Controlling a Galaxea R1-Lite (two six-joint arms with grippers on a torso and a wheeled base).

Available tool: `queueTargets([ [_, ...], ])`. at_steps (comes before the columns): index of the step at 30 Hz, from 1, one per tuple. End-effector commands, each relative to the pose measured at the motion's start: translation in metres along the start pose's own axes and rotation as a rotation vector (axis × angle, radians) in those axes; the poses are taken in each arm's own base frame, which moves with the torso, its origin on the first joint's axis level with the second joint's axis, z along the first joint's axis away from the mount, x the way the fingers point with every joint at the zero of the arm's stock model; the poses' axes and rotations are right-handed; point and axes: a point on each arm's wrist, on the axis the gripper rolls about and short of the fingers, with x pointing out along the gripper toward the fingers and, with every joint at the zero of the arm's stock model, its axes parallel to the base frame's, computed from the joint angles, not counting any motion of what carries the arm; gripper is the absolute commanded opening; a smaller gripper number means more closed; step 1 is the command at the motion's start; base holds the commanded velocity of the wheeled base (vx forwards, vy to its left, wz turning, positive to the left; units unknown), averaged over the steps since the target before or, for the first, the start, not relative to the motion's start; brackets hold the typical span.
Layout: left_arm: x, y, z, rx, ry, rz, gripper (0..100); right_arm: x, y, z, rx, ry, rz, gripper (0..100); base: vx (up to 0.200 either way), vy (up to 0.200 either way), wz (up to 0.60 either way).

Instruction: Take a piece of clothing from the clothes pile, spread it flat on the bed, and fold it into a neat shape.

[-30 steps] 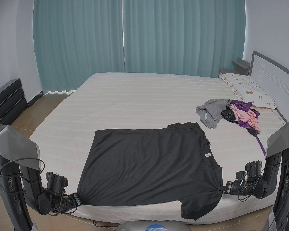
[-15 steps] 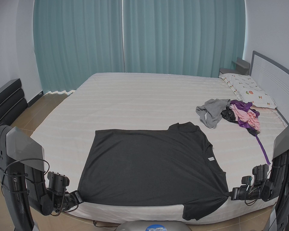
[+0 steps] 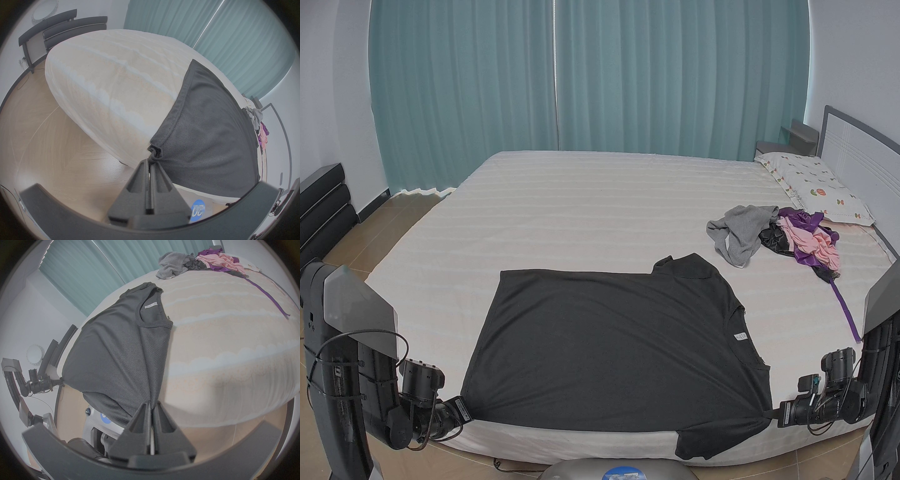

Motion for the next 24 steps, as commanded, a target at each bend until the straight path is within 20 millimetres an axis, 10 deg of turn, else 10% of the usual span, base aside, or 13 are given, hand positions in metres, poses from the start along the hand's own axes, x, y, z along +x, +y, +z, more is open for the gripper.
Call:
queueTargets([
  [1,0.0,0.0,0.0,-0.005,0.001,-0.001,0,0.001,0.001,0.0,-0.002,0.002,0.005,100,0.0,0.0,0.0],
  [2,0.0,0.0,0.0,-0.006,0.001,-0.001,100,0.002,0.001,0.001,-0.004,-0.004,0.007,100,0.0,0.0,0.0],
  [24,-0.03,-0.002,0.039,-0.09,-0.163,-0.137,100,-0.004,0.005,0.036,0.146,-0.305,0.07,100,0.0,0.0,0.0],
])
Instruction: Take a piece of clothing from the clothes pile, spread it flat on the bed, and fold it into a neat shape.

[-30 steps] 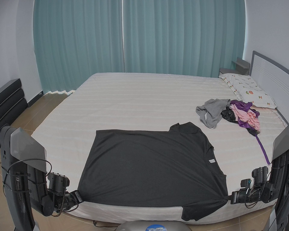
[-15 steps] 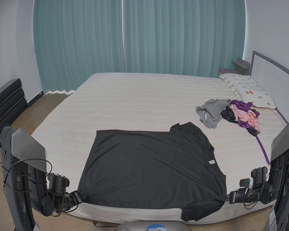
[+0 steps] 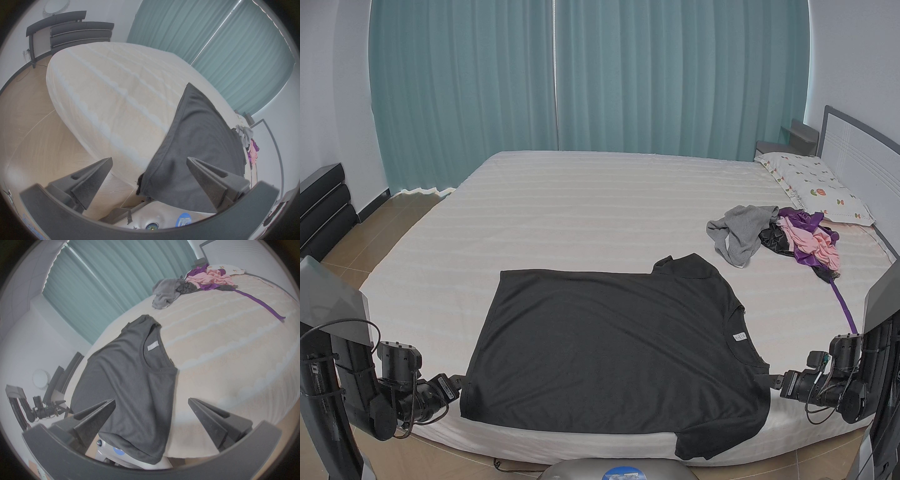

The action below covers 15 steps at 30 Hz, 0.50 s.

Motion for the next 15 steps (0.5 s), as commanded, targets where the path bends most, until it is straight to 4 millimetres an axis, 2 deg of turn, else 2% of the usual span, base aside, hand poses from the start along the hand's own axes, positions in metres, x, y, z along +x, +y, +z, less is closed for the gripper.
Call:
queueTargets([
  [1,-0.01,-0.005,0.011,-0.012,-0.048,-0.055,100,0.001,0.002,0.007,0.012,-0.039,0.014,100,0.0,0.0,0.0],
  [12,-0.012,-0.002,0.026,-0.126,-0.071,-0.107,100,0.0,0.005,0.024,0.092,-0.121,0.042,100,0.0,0.0,0.0],
  [15,-0.009,-0.003,0.031,-0.184,-0.088,-0.117,100,0.001,0.003,0.024,0.1,-0.124,0.038,100,0.0,0.2,0.0],
])
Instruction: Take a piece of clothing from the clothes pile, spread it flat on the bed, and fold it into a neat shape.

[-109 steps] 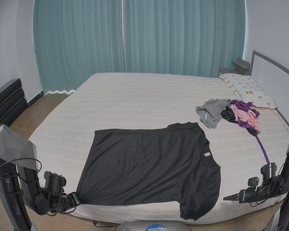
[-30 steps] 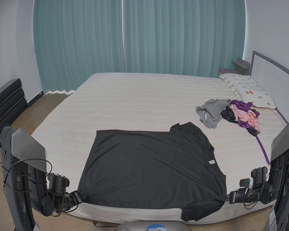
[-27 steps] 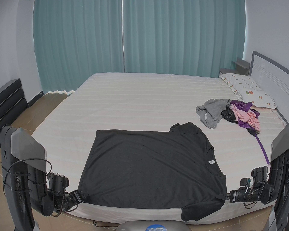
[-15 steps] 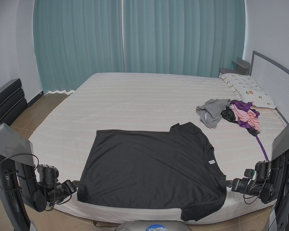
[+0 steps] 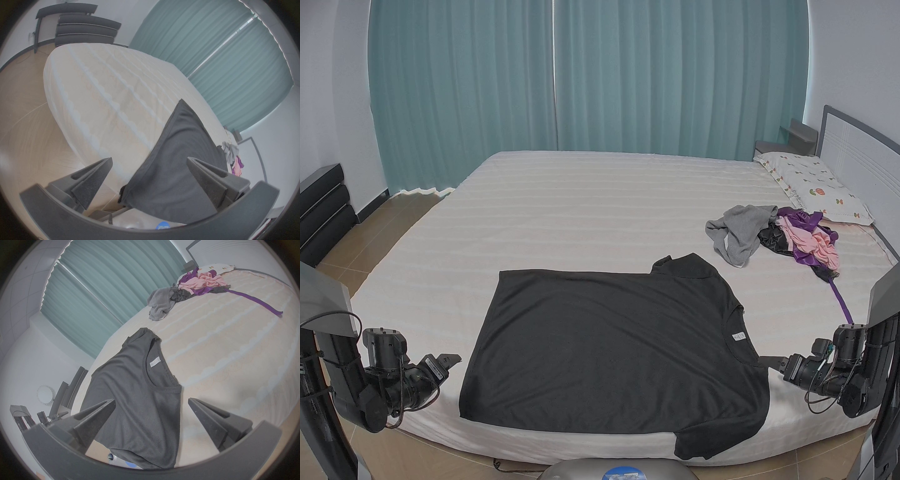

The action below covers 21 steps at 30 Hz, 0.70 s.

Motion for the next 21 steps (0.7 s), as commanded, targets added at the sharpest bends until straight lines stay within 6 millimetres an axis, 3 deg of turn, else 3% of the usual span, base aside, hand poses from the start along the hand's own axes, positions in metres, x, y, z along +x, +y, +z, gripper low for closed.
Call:
queueTargets([
  [1,0.0023,-0.0007,0.0067,-0.045,-0.022,-0.013,100,0.0005,0.0002,0.0051,-0.001,-0.029,0.008,100,0.0,0.2,0.0],
  [3,0.0014,-0.0006,0.0058,-0.045,-0.005,-0.026,100,0.0004,0.0004,0.0053,-0.002,-0.031,0.008,100,0.0,0.2,0.0],
  [21,-0.004,-0.0041,0.0078,-0.05,0.006,-0.072,100,0.0016,0.0006,0.0061,-0.002,-0.033,0.013,100,0.0,0.0,0.0],
])
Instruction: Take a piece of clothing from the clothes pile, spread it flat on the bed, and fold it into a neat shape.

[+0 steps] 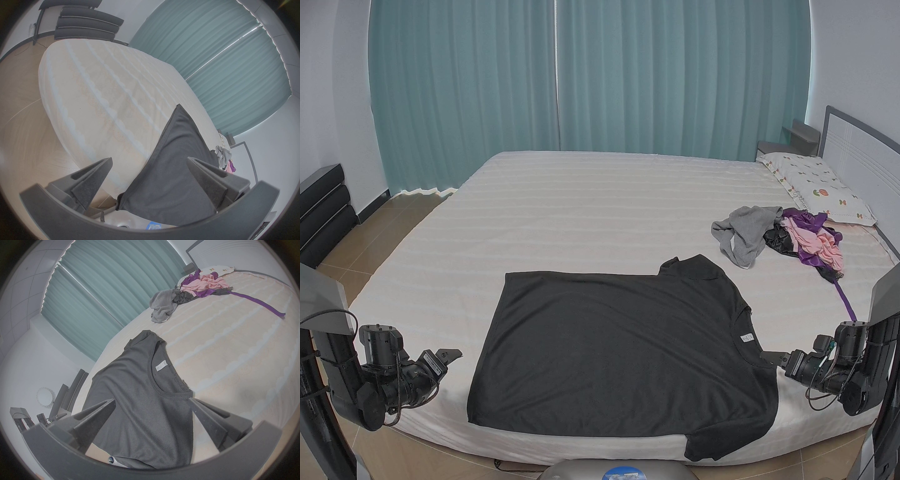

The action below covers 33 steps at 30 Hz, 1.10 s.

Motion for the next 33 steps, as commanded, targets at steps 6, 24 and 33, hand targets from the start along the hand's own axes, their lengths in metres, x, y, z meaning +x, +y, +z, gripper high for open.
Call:
queueTargets([
  [6,-0.004,-0.003,0.002,-0.02,-0.015,-0.017,100,0.001,0.001,0.0,-0.006,-0.004,0.007,100,0.1,0.0,0.0],
  [24,0.011,-0.028,0.008,-0.041,-0.037,-0.113,100,0.005,0.0,0.0,0.039,-0.001,0.011,100,0.067,0.0,0.0],
  [33,0.05,-0.068,0.04,-0.025,-0.051,-0.163,100,0.009,0.001,0.004,0.11,-0.018,0.025,100,0.0,0.0,0.0],
])
